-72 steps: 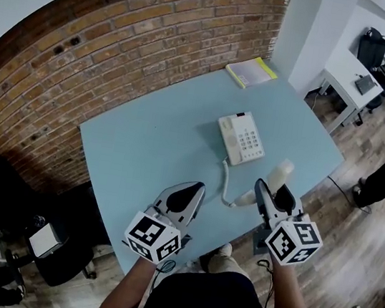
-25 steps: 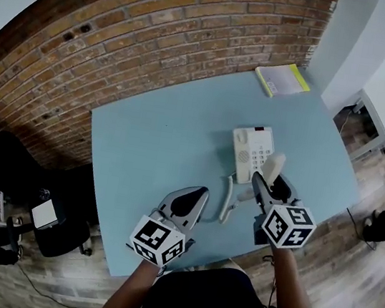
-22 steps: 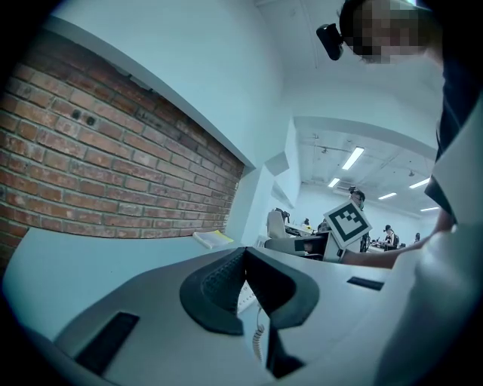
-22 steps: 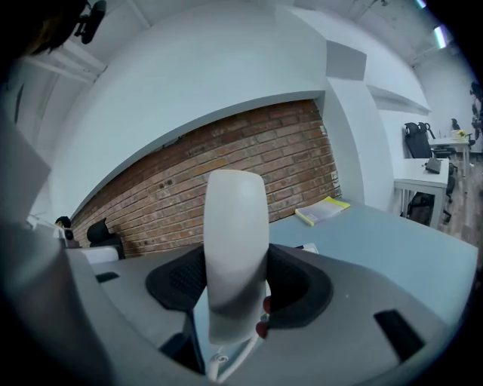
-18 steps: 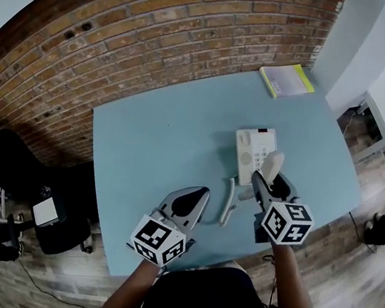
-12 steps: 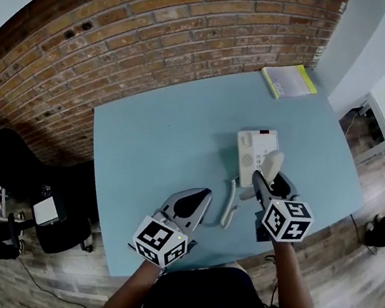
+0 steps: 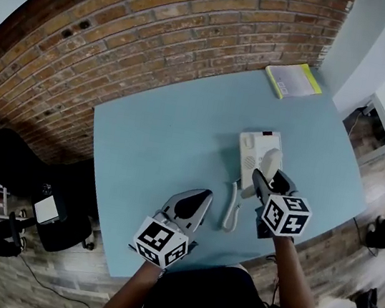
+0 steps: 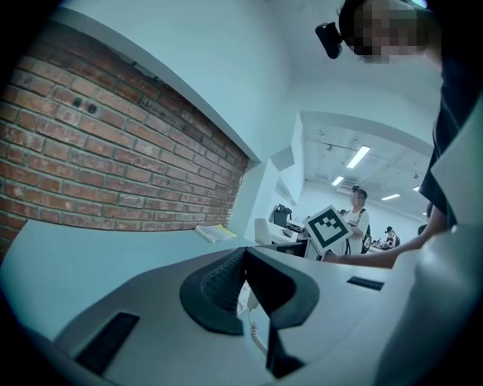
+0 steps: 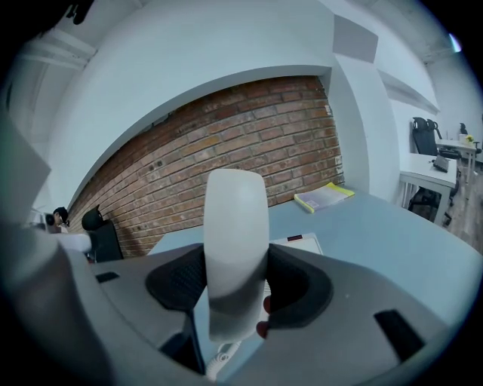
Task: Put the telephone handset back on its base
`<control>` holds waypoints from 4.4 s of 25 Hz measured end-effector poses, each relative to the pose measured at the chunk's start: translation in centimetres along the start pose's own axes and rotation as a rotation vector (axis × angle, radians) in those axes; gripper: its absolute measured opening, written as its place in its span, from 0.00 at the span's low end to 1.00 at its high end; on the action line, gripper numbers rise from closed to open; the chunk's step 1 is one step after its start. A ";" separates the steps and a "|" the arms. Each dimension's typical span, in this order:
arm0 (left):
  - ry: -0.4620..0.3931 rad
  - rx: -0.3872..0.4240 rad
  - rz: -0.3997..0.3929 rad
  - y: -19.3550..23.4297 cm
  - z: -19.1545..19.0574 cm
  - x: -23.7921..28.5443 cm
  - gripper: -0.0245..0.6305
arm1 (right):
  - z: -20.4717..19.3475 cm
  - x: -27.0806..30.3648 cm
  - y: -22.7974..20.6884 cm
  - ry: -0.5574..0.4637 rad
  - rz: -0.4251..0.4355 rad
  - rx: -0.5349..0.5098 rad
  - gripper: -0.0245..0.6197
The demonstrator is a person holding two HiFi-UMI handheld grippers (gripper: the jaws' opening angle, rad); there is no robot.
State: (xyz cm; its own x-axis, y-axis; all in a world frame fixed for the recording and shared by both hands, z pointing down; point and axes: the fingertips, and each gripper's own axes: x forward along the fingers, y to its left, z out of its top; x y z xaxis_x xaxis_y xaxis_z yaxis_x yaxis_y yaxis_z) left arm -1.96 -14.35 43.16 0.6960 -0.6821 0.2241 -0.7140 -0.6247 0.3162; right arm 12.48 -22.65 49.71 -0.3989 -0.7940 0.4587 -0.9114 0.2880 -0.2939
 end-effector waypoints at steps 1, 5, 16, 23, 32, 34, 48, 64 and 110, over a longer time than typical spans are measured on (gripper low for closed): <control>0.003 -0.001 0.001 0.1 0.0 0.1 0.05 | 0.0 0.3 -0.1 0.001 -0.001 0.001 0.39; 0.010 -0.010 0.005 0.5 -0.3 0.6 0.05 | -0.1 1.3 -0.7 0.006 -0.006 -0.005 0.39; 0.020 -0.033 0.033 1.6 -0.7 1.1 0.05 | -1.2 3.5 -2.3 0.040 -0.028 -0.011 0.39; 0.038 -0.042 0.051 2.4 -1.4 1.5 0.05 | -1.8 4.8 -3.0 0.068 -0.033 -0.023 0.39; 0.033 -0.043 0.073 3.7 -1.0 2.5 0.05 | -3.0 6.4 -4.6 0.107 -0.053 -0.024 0.39; 0.038 -0.051 0.079 4.0 -1.2 2.6 0.05 | -3.1 6.7 -4.8 0.114 -0.054 -0.024 0.39; 0.062 -0.080 0.098 5.0 -2.3 2.9 0.05 | -4.2 8.5 -5.4 0.157 -0.047 -0.026 0.39; 0.077 -0.097 0.108 5.5 -3.0 3.1 0.05 | -4.8 10.0 -5.5 0.183 -0.035 -0.030 0.39; 0.113 -0.130 0.136 6.6 -4.4 3.4 0.05 | -6.1 14.6 -5.9 0.236 -0.014 -0.029 0.39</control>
State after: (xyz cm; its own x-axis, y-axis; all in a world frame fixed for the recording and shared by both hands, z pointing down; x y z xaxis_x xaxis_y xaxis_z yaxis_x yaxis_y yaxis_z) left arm -3.94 -19.11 50.07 0.6034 -0.7051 0.3726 -0.7912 -0.4709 0.3903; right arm 11.42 -32.71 63.24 -0.3959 -0.6522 0.6465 -0.9181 0.2964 -0.2633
